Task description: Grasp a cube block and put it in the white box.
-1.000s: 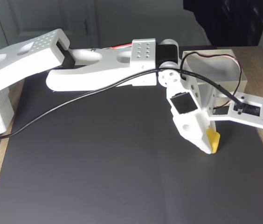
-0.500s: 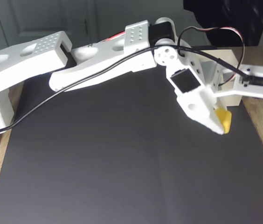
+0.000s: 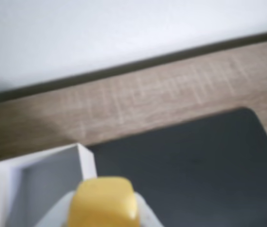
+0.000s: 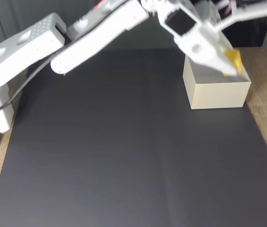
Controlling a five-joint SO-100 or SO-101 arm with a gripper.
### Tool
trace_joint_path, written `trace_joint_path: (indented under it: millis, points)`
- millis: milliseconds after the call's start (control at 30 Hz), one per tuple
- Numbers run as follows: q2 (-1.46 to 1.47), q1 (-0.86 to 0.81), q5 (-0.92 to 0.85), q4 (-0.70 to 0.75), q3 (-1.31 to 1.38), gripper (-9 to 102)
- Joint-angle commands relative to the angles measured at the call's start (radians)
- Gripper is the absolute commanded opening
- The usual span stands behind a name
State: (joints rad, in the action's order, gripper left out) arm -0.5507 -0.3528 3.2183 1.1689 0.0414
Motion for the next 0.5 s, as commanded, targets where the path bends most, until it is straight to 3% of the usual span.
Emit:
trace_joint_path:
  millis: [0, 467]
  points:
    - [-0.141, 0.029, -0.02, 0.041, 0.035, 0]
    - [-0.118, 0.092, -0.032, -0.003, 0.032, 0]
